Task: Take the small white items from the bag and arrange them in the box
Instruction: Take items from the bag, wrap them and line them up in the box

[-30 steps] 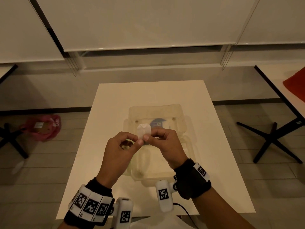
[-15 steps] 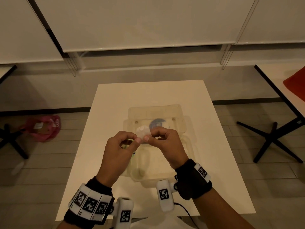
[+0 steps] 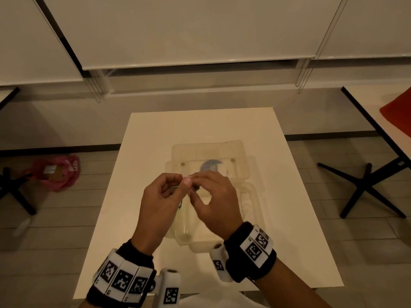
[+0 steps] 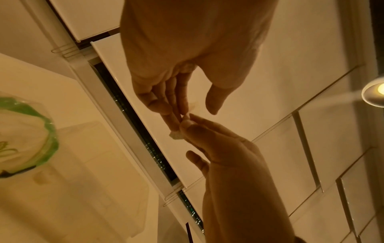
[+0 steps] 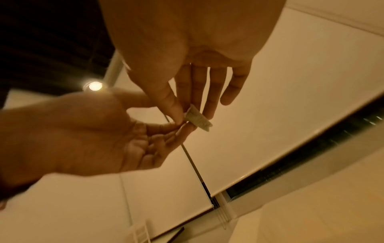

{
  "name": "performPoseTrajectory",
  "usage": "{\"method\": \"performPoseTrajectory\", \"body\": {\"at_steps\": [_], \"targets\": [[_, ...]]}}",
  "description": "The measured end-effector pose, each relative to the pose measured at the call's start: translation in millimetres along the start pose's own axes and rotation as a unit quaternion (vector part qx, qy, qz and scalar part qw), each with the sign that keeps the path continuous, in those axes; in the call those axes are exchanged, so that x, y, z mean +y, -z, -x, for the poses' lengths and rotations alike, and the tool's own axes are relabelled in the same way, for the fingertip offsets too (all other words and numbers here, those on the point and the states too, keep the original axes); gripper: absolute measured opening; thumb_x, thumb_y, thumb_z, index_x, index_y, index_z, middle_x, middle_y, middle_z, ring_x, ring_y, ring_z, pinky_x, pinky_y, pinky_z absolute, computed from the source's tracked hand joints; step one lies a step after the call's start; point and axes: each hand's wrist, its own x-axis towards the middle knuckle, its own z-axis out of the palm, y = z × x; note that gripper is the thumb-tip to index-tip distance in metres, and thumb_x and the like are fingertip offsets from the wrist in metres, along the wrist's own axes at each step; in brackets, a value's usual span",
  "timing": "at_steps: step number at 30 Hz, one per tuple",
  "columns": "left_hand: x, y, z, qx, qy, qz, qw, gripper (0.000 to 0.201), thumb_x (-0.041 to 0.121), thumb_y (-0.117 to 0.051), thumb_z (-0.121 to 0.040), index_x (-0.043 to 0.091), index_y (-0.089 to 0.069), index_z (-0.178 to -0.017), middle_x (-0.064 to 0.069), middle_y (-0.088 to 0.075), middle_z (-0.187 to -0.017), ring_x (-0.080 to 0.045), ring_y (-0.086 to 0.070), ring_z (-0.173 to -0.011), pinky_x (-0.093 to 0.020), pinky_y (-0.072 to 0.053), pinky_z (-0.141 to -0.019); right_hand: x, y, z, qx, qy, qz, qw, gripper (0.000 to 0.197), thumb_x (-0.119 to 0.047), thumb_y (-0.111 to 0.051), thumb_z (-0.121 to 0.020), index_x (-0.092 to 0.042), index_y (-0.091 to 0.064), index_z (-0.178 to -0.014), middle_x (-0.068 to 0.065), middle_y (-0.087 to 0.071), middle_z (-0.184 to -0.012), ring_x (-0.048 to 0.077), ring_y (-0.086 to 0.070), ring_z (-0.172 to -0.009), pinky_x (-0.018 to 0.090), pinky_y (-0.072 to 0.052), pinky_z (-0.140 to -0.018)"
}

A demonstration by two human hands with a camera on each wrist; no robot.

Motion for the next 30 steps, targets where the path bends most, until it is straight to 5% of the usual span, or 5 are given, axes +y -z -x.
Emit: {"method": "performPoseTrajectory", "body": {"at_steps": [9,13,17,22,30], "targets": [[-6.6,7.2,-10.2,0.071,0.01,-0.034,0.997,0.012,0.013,-0.064,-0.095,0.01,-0.073,-0.087,-0.002,-0.074,-0.072,-0.01,-0.066,-0.065,-0.022,-0.052,-0.062,-5.6,-1.7,17.0,-0.002,0.106,0.074,0.992,0.021,-0.009,-0.062,-0.078,-0.016,-0.075,-0.093,-0.007,-0.073,-0.106,0.015,-0.064,-0.108,0.041,-0.046,-0.091],[-5.0,14.7,-13.2,0.047,0.006,-0.058,0.997,0.018,0.012,-0.06,-0.098,0.008,-0.07,-0.084,0.003,-0.071,-0.068,-0.006,-0.06,-0.06,-0.019,-0.047,-0.058,-5.9,9.6,7.6,0.082,-0.051,-0.057,0.994,0.019,-0.007,-0.056,-0.085,-0.016,-0.072,-0.093,-0.01,-0.071,-0.095,0.01,-0.064,-0.093,0.037,-0.049,-0.081],[-4.2,16.4,-11.3,0.002,-0.003,-0.08,0.997,0.018,0.014,-0.06,-0.099,0.005,-0.07,-0.087,-0.001,-0.071,-0.07,-0.004,-0.061,-0.057,-0.016,-0.048,-0.057,-6.2,16.0,-8.0,-0.003,-0.225,-0.185,0.957,0.016,-0.022,-0.064,-0.095,-0.022,-0.07,-0.109,-0.011,-0.072,-0.1,0.006,-0.065,-0.095,0.023,-0.05,-0.077],[-3.9,15.9,-8.0,-0.047,-0.005,-0.085,0.995,0.016,0.017,-0.062,-0.098,0.009,-0.071,-0.088,-0.007,-0.076,-0.08,-0.02,-0.071,-0.073,-0.032,-0.055,-0.072,2.9,16.1,-15.6,-0.104,-0.231,-0.182,0.95,0.011,-0.017,-0.071,-0.089,-0.014,-0.074,-0.099,-0.009,-0.069,-0.08,0.001,-0.06,-0.074,0.019,-0.044,-0.067],[-13.3,14.2,-6.3,-0.081,0.009,-0.077,0.994,0.017,0.018,-0.061,-0.099,0.008,-0.071,-0.089,-0.02,-0.069,-0.086,-0.037,-0.061,-0.077,-0.047,-0.051,-0.075,-0.7,21.2,-13.9,-0.077,-0.244,-0.277,0.926,0.014,-0.009,-0.059,-0.097,-0.004,-0.071,-0.095,0.001,-0.066,-0.074,0.011,-0.059,-0.068,0.028,-0.05,-0.069]]}}
